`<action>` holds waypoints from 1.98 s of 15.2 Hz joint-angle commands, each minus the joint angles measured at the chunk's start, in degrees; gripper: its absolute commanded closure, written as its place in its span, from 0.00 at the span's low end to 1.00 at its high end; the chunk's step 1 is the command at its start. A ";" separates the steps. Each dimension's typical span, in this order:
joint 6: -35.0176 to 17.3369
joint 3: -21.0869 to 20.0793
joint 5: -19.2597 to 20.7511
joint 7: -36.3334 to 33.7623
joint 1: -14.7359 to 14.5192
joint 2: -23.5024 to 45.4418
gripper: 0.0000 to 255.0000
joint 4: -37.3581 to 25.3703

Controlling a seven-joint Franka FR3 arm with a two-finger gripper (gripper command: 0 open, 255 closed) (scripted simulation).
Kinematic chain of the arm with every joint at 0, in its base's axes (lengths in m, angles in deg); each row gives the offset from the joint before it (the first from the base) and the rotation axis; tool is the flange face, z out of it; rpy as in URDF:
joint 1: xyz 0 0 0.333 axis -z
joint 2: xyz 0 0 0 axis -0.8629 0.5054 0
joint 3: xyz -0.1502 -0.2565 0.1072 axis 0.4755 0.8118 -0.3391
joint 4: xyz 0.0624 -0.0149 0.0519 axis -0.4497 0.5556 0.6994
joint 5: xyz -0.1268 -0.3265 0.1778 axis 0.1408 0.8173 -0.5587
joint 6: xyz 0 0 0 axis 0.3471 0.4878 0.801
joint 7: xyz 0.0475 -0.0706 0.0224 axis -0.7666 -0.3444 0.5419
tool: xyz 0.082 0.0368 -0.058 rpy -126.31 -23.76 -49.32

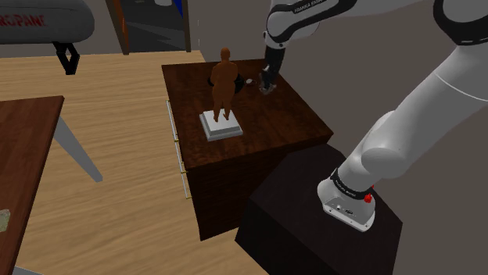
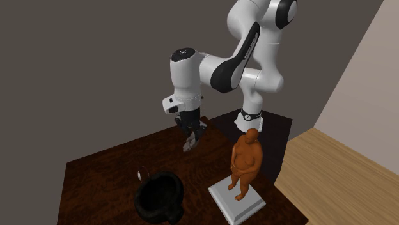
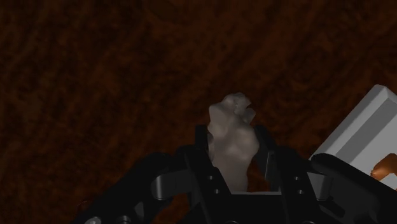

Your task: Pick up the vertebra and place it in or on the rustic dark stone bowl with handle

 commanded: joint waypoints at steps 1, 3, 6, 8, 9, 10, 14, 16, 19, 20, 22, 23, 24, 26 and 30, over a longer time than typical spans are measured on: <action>1.53 -0.01 0.11 -0.04 0.01 -0.51 1.00 -1.01; 3.08 -0.06 0.24 -0.14 0.00 -1.18 1.00 -1.89; 5.40 -0.14 0.42 -0.28 -0.02 -2.11 1.00 -3.31; 6.94 -0.19 0.51 -0.36 -0.03 -2.66 1.00 -4.31; 7.71 -0.21 0.56 -0.39 -0.03 -2.91 1.00 -4.83; 8.48 -0.24 0.60 -0.43 -0.04 -3.16 1.00 -5.37; 9.38 -0.73 -1.02 -0.83 -0.78 3.27 1.00 -12.55; 10.24 -1.05 -2.03 -1.08 -1.11 7.62 1.00 -17.65; 12.07 -1.55 -3.43 -1.49 -1.39 14.27 1.00 -25.99; 12.83 -1.72 -3.87 -1.64 -1.43 16.54 1.00 -28.99; 14.62 -2.09 -4.69 -1.97 -1.40 21.23 1.00 -35.40; 15.66 -2.28 -5.08 -2.16 -1.34 23.67 1.00 -38.85; 16.81 -2.47 -5.45 -2.36 -1.25 26.19 1.00 -42.49; 19.51 -2.86 -6.17 -2.83 -0.97 31.56 1.00 -50.53; 19.52 -3.21 -6.66 -3.13 -0.75 35.73 1.00 -54.69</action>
